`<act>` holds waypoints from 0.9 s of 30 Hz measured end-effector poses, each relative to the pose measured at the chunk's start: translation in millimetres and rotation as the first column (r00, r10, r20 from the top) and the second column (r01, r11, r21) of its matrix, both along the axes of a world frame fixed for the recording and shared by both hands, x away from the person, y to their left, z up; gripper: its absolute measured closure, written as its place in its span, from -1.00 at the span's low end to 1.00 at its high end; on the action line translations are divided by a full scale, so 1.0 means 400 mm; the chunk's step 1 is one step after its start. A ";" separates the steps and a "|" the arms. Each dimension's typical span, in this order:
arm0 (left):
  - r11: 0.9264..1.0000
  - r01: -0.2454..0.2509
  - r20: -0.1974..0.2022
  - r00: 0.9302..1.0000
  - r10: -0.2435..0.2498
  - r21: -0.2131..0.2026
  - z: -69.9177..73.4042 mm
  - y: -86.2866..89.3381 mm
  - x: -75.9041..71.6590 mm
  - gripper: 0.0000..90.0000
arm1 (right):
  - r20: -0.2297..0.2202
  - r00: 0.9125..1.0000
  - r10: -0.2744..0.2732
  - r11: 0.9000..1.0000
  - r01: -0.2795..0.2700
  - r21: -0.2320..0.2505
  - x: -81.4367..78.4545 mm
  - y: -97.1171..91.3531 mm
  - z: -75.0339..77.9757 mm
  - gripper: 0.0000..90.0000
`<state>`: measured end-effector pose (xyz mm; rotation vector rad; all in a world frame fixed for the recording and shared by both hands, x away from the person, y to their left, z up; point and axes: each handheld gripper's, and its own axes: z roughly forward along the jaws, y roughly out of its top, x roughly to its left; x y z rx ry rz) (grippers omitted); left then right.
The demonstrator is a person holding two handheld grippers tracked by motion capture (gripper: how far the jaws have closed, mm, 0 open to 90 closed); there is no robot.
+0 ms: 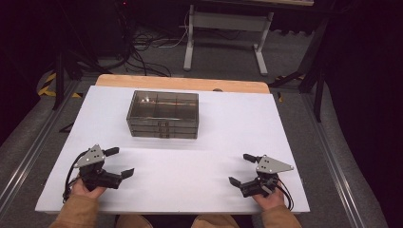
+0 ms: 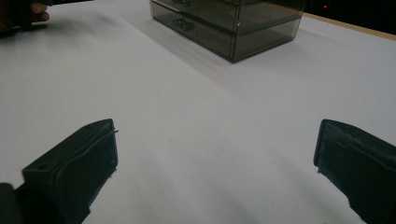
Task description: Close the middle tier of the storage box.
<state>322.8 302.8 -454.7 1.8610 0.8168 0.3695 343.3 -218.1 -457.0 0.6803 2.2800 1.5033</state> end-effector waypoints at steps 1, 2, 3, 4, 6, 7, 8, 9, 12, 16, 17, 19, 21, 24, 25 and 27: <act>1.000 -0.006 0.000 1.000 0.006 -0.010 -0.006 0.000 -0.004 -0.99 | -0.001 1.000 0.001 1.000 -0.001 0.002 0.000 0.000 0.000 -1.00; 1.000 -0.003 0.001 1.000 0.003 -0.011 -0.008 0.001 -0.004 -0.99 | 0.001 1.000 0.001 1.000 -0.001 0.003 0.000 0.000 0.000 -1.00; 1.000 -0.001 0.002 1.000 0.001 -0.013 -0.009 0.001 -0.003 -0.99 | 0.000 1.000 0.001 1.000 -0.001 0.001 0.000 -0.001 0.000 -1.00; 1.000 -0.002 0.003 1.000 0.002 -0.013 -0.009 0.001 -0.003 -0.99 | -0.002 1.000 0.001 1.000 -0.001 0.002 0.000 -0.001 0.000 -1.00; 1.000 -0.003 0.007 1.000 0.003 -0.014 -0.011 0.003 -0.002 -0.99 | -0.006 1.000 0.000 1.000 0.000 0.007 0.000 -0.002 0.000 -1.00; 1.000 -0.002 0.009 1.000 0.002 -0.017 -0.013 0.004 -0.001 -0.99 | -0.005 1.000 -0.001 1.000 0.001 0.006 0.000 -0.002 0.000 -1.00; 1.000 -0.005 0.013 1.000 0.005 -0.012 -0.013 0.004 -0.001 -0.99 | -0.005 1.000 -0.001 1.000 0.001 0.007 0.000 -0.002 0.000 -1.00; 1.000 -0.009 0.012 1.000 0.009 -0.009 -0.012 0.003 -0.002 -0.99 | -0.006 1.000 -0.001 1.000 0.001 0.007 0.000 -0.003 0.001 -1.00; 1.000 -0.008 0.021 1.000 0.008 -0.014 -0.012 0.000 -0.004 -0.99 | -0.005 1.000 -0.001 1.000 0.001 0.007 0.000 -0.003 0.000 -1.00; 1.000 -0.012 0.023 1.000 0.012 -0.012 -0.011 -0.001 -0.003 -0.99 | -0.005 1.000 -0.004 1.000 0.004 0.006 0.000 -0.003 0.001 -1.00; 1.000 -0.013 0.020 1.000 0.013 -0.014 -0.011 -0.001 -0.004 -0.99 | -0.006 1.000 -0.004 1.000 0.004 0.006 0.000 -0.003 0.001 -1.00; 1.000 -0.013 0.020 1.000 0.013 -0.015 -0.011 0.000 -0.004 -0.99 | -0.006 1.000 -0.004 1.000 0.004 0.007 0.001 -0.003 0.001 -1.00; 1.000 -0.011 0.022 1.000 0.011 -0.015 -0.011 0.000 -0.005 -0.99 | -0.006 1.000 -0.004 1.000 0.004 0.006 0.001 -0.003 0.001 -1.00; 1.000 -0.012 0.021 1.000 0.012 -0.014 -0.009 0.001 -0.005 -0.99 | -0.007 1.000 -0.003 1.000 0.003 0.007 0.001 -0.003 0.001 -1.00; 1.000 -0.012 0.021 1.000 0.012 -0.014 -0.009 0.001 -0.005 -0.99 | -0.007 1.000 -0.002 1.000 0.003 0.007 0.001 -0.003 0.001 -1.00; 0.999 -0.013 0.014 1.000 0.014 -0.032 -0.008 0.003 -0.004 -0.99 | -0.007 1.000 -0.003 1.000 0.003 0.007 0.001 -0.003 0.001 -1.00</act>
